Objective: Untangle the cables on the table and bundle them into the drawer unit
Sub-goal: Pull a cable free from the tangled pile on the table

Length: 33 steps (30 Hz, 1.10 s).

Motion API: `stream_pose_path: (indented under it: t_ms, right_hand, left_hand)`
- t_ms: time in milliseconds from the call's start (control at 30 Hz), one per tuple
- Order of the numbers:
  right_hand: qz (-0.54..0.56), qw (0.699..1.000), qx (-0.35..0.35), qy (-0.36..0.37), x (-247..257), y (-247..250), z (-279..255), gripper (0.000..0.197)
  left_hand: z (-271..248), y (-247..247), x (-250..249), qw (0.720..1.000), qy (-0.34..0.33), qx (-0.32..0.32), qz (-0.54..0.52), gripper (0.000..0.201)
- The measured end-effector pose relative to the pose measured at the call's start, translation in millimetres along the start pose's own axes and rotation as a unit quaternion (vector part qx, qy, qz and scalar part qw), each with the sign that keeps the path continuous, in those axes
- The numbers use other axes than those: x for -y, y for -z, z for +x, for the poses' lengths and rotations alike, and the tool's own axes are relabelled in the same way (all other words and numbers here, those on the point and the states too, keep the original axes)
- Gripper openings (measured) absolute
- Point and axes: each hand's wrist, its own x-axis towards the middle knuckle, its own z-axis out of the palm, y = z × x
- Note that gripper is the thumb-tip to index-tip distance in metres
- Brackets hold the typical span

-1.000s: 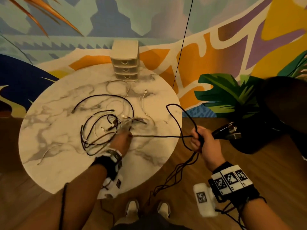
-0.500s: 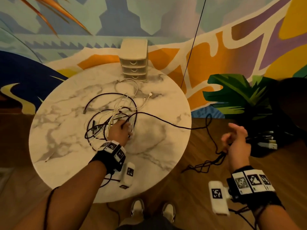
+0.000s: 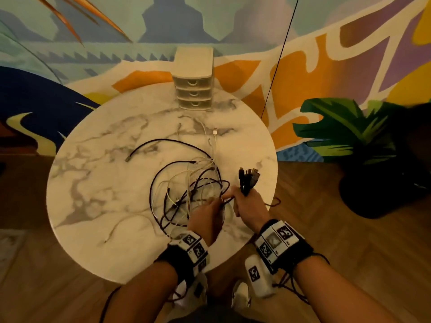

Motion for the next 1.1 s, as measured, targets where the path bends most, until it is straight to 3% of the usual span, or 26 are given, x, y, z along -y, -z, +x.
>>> stream_pose_path:
  t_ms: [100,167,267,400,567,700,800,867,933,1000,1033,1100]
  right_hand:
    - [0.012,0.999,-0.038,0.028,8,8,-3,0.052]
    - [0.049,0.996,-0.053,0.054,18,15,-4,0.053]
    - [0.067,0.991,-0.062,0.100,30,21,-8,0.055]
    - [0.093,0.986,-0.074,0.119,44,26,-15,0.051]
    - [0.223,0.952,-0.199,0.070,55,80,2,0.039]
    - [0.212,0.960,-0.177,0.036,45,72,9,0.040]
    - [0.225,0.962,-0.149,0.039,39,59,10,0.038]
    - [0.221,0.964,-0.143,0.046,40,58,9,0.039]
    - [0.207,0.967,-0.133,0.059,44,59,8,0.041]
    - [0.171,0.974,-0.122,0.079,48,61,5,0.045]
    - [0.144,0.978,-0.118,0.092,50,63,4,0.047]
    - [0.098,0.982,-0.108,0.119,51,66,2,0.050]
  left_hand:
    - [29,39,18,0.995,0.035,0.000,0.097,0.022]
    - [51,74,26,0.987,0.009,-0.064,0.144,0.031]
    - [68,105,33,0.969,-0.057,-0.156,0.182,0.019]
    - [61,87,57,0.963,-0.094,-0.093,0.235,0.034]
    - [51,109,112,0.978,0.037,-0.126,0.161,0.035]
    - [45,101,122,0.977,0.031,-0.079,0.198,0.041]
    - [49,106,100,0.974,0.043,-0.124,0.187,0.031]
    - [48,107,69,0.972,-0.011,-0.176,0.156,0.033]
    - [46,101,29,0.989,-0.084,-0.103,0.068,0.042]
    - [45,87,-1,0.995,-0.086,0.048,-0.008,0.047]
    - [45,80,-7,0.993,-0.066,0.089,-0.044,0.042]
    - [45,70,-8,0.988,-0.021,0.079,-0.131,0.023]
